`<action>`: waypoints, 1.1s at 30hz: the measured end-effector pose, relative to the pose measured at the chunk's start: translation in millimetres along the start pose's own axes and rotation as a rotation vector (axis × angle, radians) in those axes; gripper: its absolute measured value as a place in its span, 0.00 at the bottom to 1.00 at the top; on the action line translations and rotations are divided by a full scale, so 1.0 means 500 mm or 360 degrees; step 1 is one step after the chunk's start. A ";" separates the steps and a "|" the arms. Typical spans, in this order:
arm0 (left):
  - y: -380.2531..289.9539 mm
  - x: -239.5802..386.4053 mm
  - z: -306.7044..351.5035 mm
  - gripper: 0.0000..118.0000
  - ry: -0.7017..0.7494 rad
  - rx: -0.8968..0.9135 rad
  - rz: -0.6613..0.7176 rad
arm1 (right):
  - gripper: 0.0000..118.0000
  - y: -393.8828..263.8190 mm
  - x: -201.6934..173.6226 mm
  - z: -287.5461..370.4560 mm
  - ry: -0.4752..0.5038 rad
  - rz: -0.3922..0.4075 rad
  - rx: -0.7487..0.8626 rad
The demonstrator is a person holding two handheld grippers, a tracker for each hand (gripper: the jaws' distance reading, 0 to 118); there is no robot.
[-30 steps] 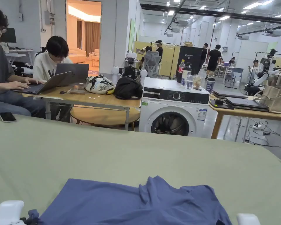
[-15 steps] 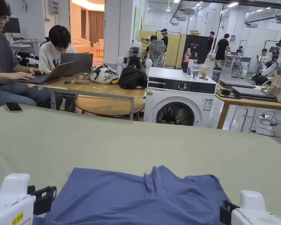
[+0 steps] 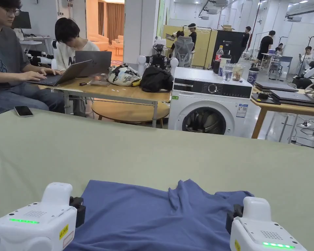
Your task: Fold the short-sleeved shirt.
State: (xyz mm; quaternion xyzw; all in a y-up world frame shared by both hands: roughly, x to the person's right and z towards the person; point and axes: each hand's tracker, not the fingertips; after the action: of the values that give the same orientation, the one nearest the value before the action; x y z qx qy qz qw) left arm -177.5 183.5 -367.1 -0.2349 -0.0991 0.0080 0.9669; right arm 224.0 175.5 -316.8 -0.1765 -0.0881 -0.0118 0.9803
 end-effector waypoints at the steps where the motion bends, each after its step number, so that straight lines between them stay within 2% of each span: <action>1: 0.006 -0.011 -0.008 0.00 -0.0001 -0.0034 0.0033 | 0.00 0.003 -0.002 -0.005 0.0015 -0.0005 -0.0009; 9: 0.049 -0.137 -0.085 0.00 -0.0033 -0.0512 0.0210 | 0.00 0.004 0.004 -0.057 0.0050 0.0033 -0.0147; 10: 0.047 -0.149 -0.083 0.07 -0.0034 -0.0559 0.0253 | 0.00 0.003 0.003 -0.061 0.0051 0.0047 -0.0160; 11: 0.042 -0.164 -0.076 0.25 -0.0019 -0.0581 0.0304 | 0.00 0.002 0.002 -0.064 0.0058 0.0053 -0.0172; 12: 0.036 -0.180 -0.069 0.48 -0.0038 -0.0615 0.0355 | 0.00 0.000 0.001 -0.069 0.0068 0.0055 -0.0181; 13: 0.031 -0.191 -0.063 0.58 -0.0057 -0.0639 0.0387 | 0.00 -0.001 -0.001 -0.074 0.0072 0.0061 -0.0187; 14: 0.024 -0.198 -0.055 0.60 -0.0047 -0.0648 0.0409 | 0.00 -0.004 -0.004 -0.078 0.0072 0.0074 -0.0197; 17: 0.000 -0.212 -0.061 0.60 0.0062 -0.0713 0.0384 | 0.00 -0.011 -0.013 -0.088 0.0083 0.0091 -0.0221; 22: -0.082 -0.217 -0.155 0.57 0.0242 -0.0939 0.0398 | 0.00 -0.024 -0.028 -0.102 0.0101 0.0080 -0.0287; 23: -0.101 -0.208 -0.168 0.51 0.0244 -0.0976 0.0380 | 0.00 -0.026 -0.029 -0.106 0.0109 0.0074 -0.0309; 25: -0.096 -0.172 -0.146 0.17 0.0315 -0.0811 0.0211 | 0.00 -0.026 -0.030 -0.112 0.0131 0.0057 -0.0346; 26: -0.092 -0.157 -0.135 0.09 0.0294 -0.0818 0.0168 | 0.00 -0.024 -0.031 -0.117 0.0133 0.0055 -0.0361; 27: -0.090 -0.144 -0.132 0.05 0.0227 -0.0808 0.0131 | 0.00 -0.019 -0.031 -0.125 0.0131 0.0057 -0.0369; 31: -0.088 -0.149 -0.124 0.04 0.0221 -0.0799 0.0094 | 0.00 0.024 -0.024 -0.186 0.0116 0.0072 -0.0437; 32: -0.086 -0.156 -0.116 0.04 0.0199 -0.0769 0.0145 | 0.04 0.042 -0.020 -0.209 0.0125 0.0072 -0.0457; 33: -0.084 -0.161 -0.109 0.03 0.0182 -0.0754 0.0175 | 0.20 0.063 -0.017 -0.234 0.0143 0.0062 -0.0474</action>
State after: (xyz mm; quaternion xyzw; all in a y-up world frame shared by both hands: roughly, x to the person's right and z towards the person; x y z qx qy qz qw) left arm -247.3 116.6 -410.4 -0.4601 -0.0303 0.0238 0.8870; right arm 236.9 164.3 -437.3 -0.3207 -0.0380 -0.0136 0.9463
